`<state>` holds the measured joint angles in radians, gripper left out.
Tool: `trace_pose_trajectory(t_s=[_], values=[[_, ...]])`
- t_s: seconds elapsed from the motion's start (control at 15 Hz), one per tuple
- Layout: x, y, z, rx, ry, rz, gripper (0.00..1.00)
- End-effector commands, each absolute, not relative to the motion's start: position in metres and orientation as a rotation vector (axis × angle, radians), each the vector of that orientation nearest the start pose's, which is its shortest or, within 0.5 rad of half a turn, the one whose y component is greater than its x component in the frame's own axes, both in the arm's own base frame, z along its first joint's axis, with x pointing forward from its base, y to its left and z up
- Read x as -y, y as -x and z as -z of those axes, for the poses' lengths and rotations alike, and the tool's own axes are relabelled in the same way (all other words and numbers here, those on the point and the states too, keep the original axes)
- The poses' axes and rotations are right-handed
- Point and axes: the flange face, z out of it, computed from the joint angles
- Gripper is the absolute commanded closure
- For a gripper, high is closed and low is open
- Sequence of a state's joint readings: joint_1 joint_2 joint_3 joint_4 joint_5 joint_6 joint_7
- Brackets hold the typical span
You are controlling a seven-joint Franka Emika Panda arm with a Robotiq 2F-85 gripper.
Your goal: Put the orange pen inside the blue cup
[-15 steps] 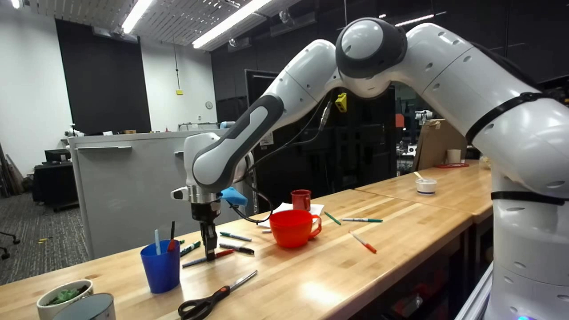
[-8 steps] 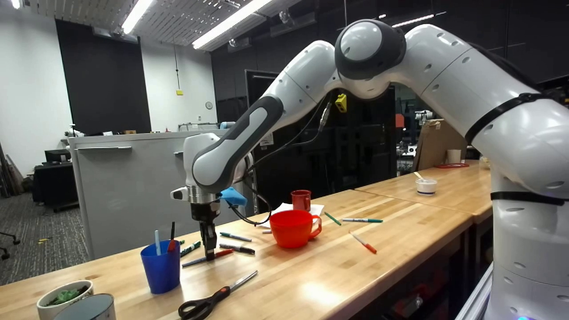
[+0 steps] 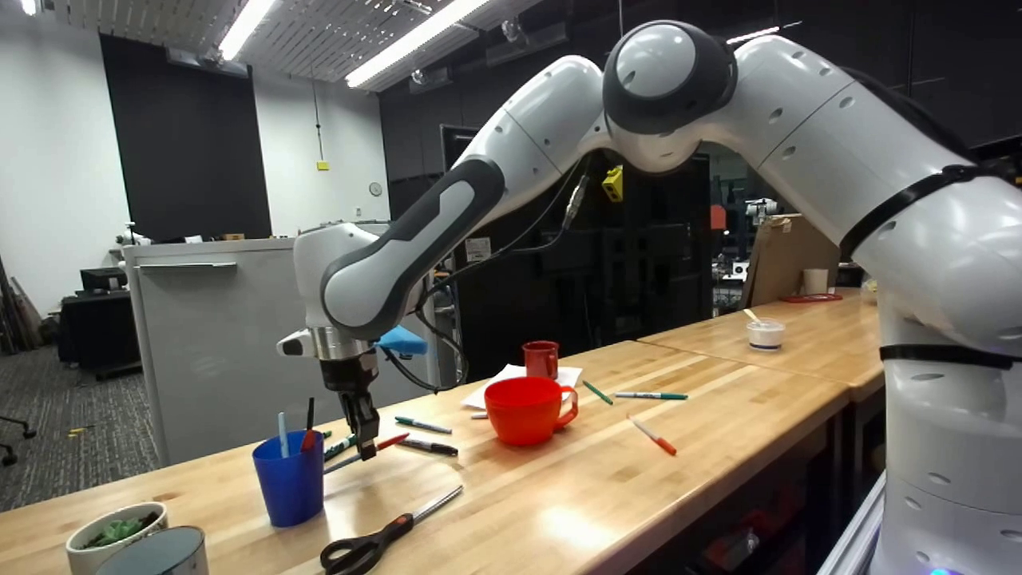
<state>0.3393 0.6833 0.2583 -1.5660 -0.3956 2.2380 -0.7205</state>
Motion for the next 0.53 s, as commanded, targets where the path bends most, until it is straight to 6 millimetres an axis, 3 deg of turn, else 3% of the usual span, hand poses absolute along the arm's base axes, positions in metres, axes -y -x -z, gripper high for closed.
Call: trace_pose_trajectory(t_s=[0.0,0.47], values=[[-0.381,-0.588,-0.288,2.384,2.446,-0.083,0.97],[-0.396,-0.565,-0.340,2.469,2.636,-0.298,0.97]])
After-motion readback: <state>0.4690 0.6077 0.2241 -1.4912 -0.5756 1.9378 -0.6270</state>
